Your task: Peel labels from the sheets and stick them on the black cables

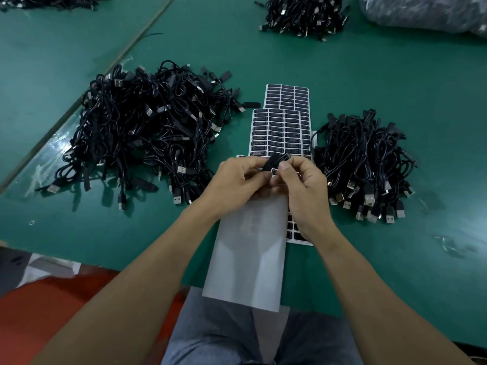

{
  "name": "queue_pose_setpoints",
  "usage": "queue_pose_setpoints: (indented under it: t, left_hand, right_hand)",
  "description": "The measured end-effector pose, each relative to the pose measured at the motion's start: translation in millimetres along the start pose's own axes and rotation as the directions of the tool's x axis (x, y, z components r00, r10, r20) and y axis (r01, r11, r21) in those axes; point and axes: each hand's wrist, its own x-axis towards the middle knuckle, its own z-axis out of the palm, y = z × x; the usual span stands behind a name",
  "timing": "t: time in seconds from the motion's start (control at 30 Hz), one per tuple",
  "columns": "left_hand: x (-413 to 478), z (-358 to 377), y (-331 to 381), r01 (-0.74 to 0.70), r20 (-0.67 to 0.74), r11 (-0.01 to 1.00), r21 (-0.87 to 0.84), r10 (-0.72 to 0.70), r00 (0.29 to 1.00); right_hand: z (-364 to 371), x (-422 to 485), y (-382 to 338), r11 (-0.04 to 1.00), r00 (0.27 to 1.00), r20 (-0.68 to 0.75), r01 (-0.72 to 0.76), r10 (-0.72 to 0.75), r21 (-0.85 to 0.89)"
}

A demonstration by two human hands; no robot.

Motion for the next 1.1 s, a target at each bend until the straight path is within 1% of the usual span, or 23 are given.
queue_pose_setpoints:
  t: [0.07,0.27,0.67,0.97,1.1]
  left_hand:
    - [-0.7,0.0,-1.8,-0.009,0.015,1.0,0.009,0.008,1.0]
    - [-2.4,2.8,-5.9,-0.023,-0.012,0.999,0.032,0.024,1.0]
    - [-2.2,5.1,-5.6,-0.017,-0.016,1.0,-0.026,0.016,1.0]
    - [-2.6,6.3,-4.6,-0.033,-0.021,0.999,-0.032,0.032,0.999]
    - [-0.3,5.4,-9.5,-0.039,-0.018,0.999,-0.008,0.039,0.999]
  right_hand:
    - [-1.3,0.9,1.2,1.0,1.0,0.011,-0.004,0.004,-0.003]
    - [-3.6,2.5,1.4,0.999,0.999,0.05,0.012,-0.01,-0.044]
    - [-2.3,3.3,3.2,0.993,0.999,0.023,0.037,-0.035,-0.113]
    - [-3.0,3.5,3.0,0.989,0.999,0.04,0.031,-0.025,-0.141]
    - [-2.7,3.8,3.0,0.988,0.999,0.034,0.029,-0.024,-0.154]
